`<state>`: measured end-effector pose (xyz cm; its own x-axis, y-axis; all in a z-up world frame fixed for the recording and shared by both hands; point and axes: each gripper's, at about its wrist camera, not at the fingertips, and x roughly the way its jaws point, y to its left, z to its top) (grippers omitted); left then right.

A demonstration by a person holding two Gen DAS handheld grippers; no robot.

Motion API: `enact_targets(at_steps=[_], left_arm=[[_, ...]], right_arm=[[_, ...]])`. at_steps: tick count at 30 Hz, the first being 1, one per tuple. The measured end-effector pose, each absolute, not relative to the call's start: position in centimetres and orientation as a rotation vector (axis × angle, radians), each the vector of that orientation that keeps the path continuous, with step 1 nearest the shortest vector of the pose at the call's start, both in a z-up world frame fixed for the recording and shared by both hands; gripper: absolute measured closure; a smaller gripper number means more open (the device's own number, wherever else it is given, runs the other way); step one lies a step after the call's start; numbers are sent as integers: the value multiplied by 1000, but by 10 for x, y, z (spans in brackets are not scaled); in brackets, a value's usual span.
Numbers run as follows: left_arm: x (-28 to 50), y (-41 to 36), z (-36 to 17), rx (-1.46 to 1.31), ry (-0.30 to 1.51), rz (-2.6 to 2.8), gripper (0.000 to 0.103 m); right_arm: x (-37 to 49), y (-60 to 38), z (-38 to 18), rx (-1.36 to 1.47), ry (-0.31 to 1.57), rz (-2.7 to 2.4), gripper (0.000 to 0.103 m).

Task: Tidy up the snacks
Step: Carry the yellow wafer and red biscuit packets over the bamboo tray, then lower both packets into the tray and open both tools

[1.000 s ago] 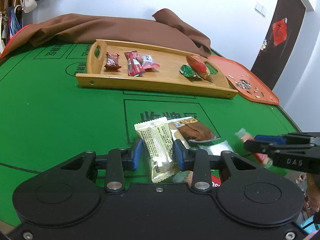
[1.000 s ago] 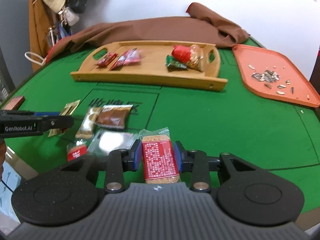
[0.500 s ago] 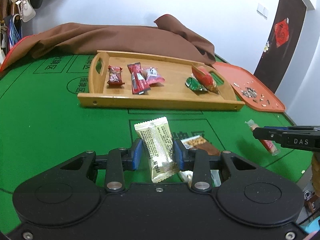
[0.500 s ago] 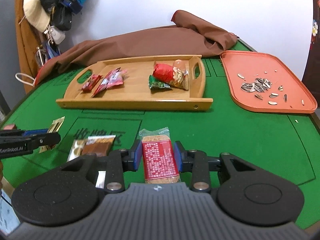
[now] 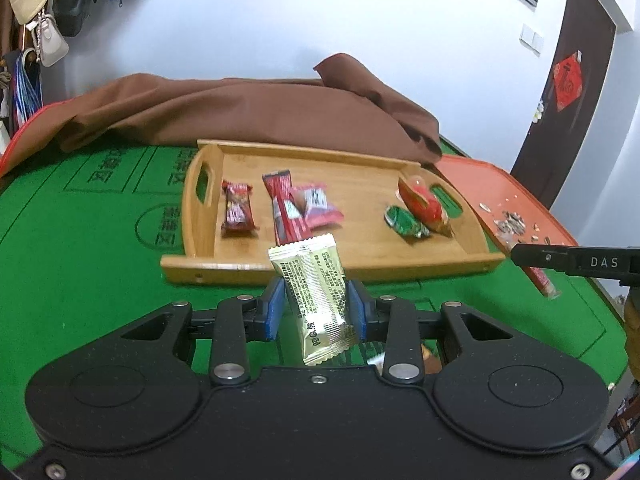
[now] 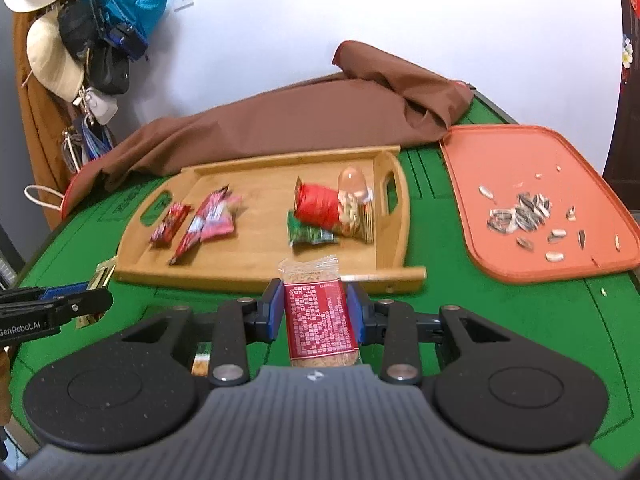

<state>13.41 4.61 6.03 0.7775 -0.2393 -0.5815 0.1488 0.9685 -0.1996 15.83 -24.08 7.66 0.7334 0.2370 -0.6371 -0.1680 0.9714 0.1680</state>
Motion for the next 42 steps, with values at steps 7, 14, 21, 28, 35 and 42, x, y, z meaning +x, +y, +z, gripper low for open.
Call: enact_targets(at_steps=[7,14,21,28,35,42], left_arm=[[173,56,69,-187,662,-200,71],[222,57,72,-166,692,-175,71],[268,55,62,-139,735,-136,71],[295,51,45,-114,781,-117,71],[309,45,35,-73,799,-103,71],[314,44,28,-64,808,-103,71]], right_arm=[[186,-231,92,119,701,228,64],[226,-216,106,164,702,214,64],[269,-196,99,192,748,203,64],[300,-181,80,234,811,219,64],[315,-173,62,249,852,218,64],[318,-166,49,225,864,213,64]])
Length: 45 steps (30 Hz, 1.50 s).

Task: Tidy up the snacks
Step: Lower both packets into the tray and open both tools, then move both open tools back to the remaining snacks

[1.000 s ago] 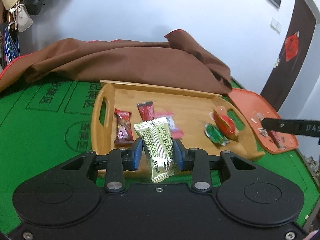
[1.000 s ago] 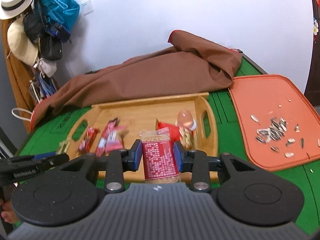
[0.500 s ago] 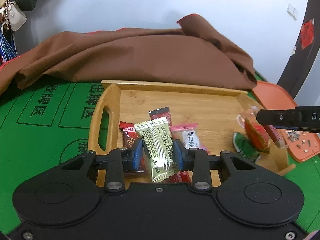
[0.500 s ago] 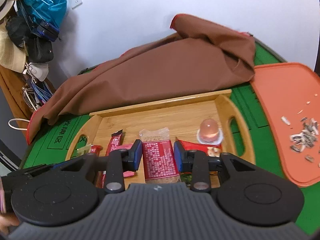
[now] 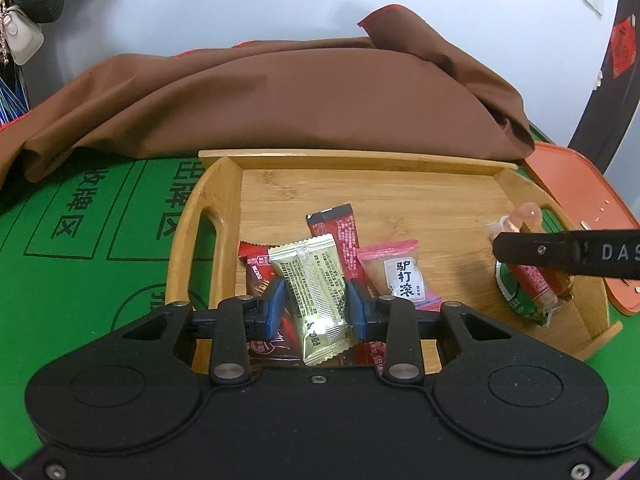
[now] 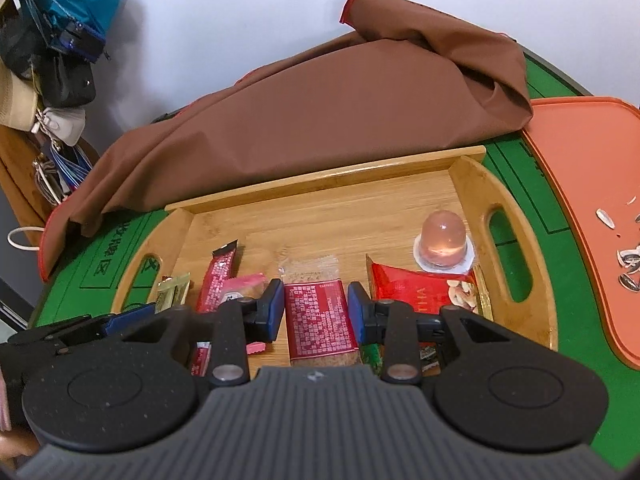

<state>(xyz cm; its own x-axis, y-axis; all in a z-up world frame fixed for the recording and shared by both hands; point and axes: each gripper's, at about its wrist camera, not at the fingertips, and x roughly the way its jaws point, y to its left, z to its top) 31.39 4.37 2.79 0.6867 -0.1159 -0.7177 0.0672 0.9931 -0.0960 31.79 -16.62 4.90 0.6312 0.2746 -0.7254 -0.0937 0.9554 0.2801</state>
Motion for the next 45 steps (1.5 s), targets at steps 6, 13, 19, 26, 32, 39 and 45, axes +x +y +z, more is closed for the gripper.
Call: enact_targets(at_steps=[6,13,19,26,32,39,45], left_arm=[[312,39,27,-34,795,-90,71],[313,37,27,-28,790,-86,71],[312,37,27,-24,787,-80,65],[304,38,33,-24,768,-87,46],[287,35,43,-14,731,-111,25],[256,29,53,9,695,-131,15],[228,26,54,1,682,-160,12]], right_arm=[[321,-160,38,203,875,211,64],[320,-150,29,142,872,216,65],[321,-150,27,143,882,219,65],[312,-153,32,138,878,247,64],[293,-157,40,116,854,281,46],[262,-163,52,60,802,308,31],[237,-173,54,42,780,328,22]])
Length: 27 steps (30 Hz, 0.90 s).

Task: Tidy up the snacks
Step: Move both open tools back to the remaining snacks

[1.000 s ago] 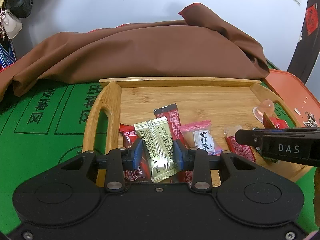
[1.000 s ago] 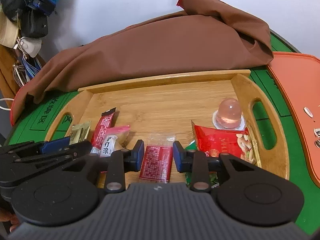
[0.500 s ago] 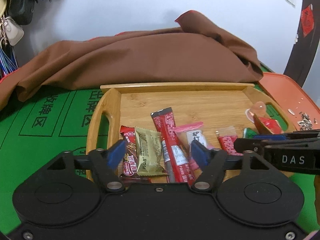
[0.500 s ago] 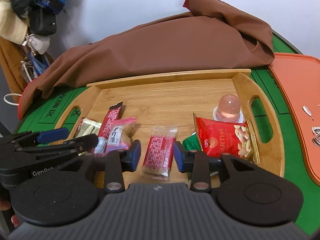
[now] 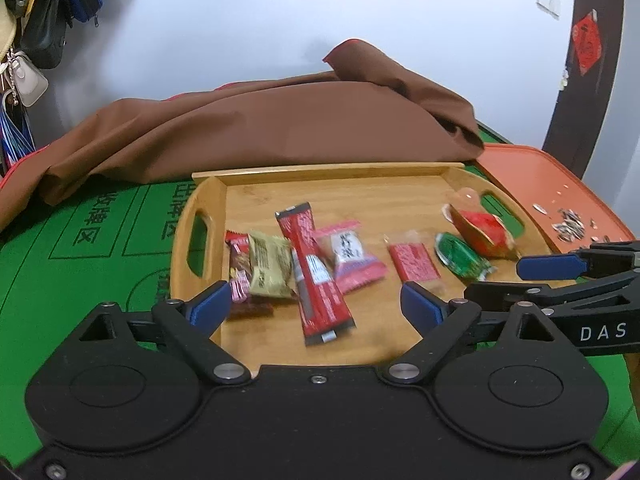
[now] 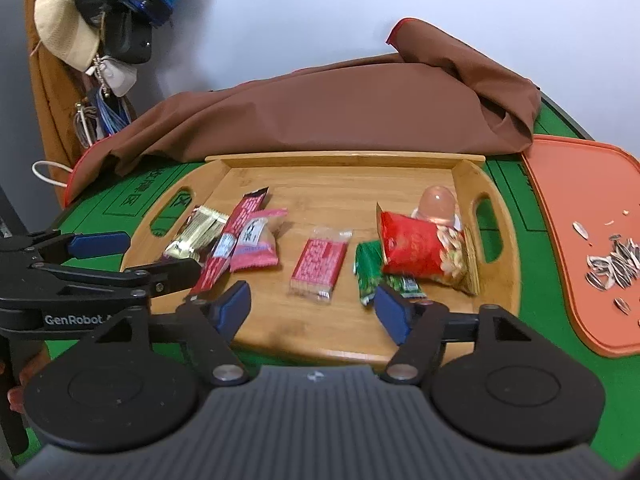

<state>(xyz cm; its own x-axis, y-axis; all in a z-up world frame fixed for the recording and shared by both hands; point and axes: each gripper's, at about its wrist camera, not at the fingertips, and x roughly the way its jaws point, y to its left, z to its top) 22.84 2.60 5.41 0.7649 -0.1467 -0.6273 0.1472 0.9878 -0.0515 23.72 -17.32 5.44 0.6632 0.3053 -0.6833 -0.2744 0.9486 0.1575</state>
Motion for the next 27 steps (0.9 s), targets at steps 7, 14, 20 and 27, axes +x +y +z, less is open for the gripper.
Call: enact_targets(at_steps=[7,14,20,27], left_arm=[[192,22,51,15,660,-169,8],[155,18,41,22,667,-211,6],[123,10,34,61,660,-229,6],[85,5,28,74,665,-274,5]], right_arm=[[207,-184,51,28,772,344,15],[176,-192,42,-16,766,341,12],[153,-199,31,-29,790,339,11],[122,-203,23,-48,805,360,9]])
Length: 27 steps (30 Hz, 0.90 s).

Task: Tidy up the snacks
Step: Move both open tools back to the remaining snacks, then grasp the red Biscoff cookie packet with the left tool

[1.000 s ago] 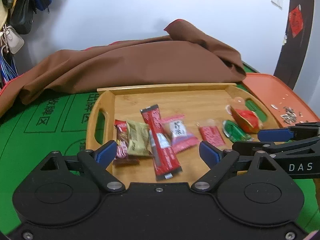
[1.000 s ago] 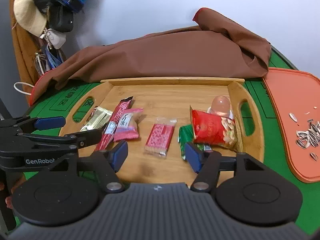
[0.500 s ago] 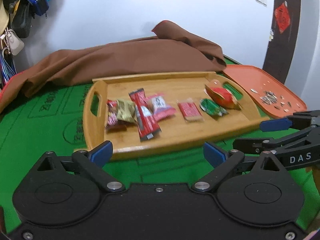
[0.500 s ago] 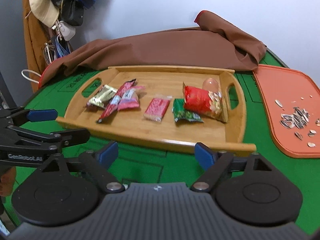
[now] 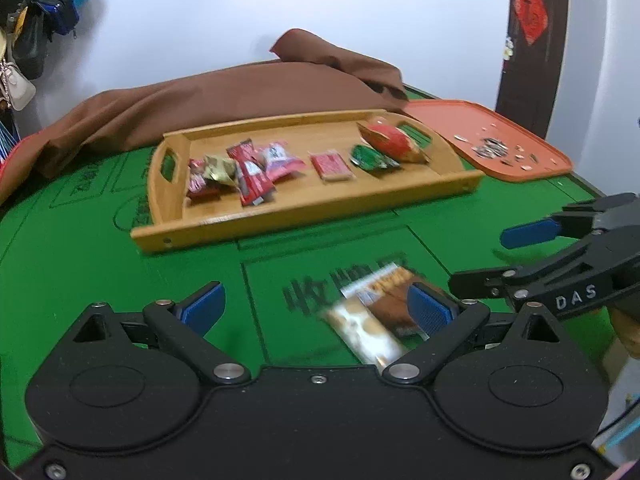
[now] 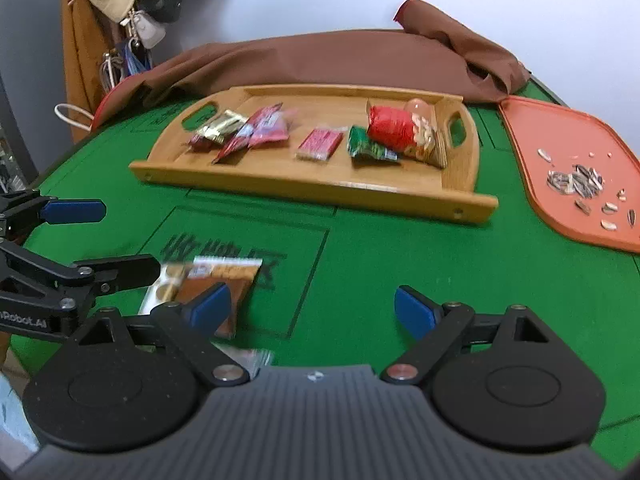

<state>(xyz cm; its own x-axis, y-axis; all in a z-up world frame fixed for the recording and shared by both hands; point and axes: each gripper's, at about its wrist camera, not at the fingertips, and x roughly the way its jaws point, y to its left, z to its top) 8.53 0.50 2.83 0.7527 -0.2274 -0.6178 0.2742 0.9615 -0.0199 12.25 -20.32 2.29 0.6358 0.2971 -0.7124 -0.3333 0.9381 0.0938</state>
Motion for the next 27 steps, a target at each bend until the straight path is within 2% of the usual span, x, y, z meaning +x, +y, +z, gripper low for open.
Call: enact_targets(at_steps=[20,27], left_arm=[[20,-27,8,138,755,-522,6],[26,-31,2,132,771,-524,20]], right_arm=[[92,-226,19,-60,858,337,9],[91,-225,16,-61,865,341,9]])
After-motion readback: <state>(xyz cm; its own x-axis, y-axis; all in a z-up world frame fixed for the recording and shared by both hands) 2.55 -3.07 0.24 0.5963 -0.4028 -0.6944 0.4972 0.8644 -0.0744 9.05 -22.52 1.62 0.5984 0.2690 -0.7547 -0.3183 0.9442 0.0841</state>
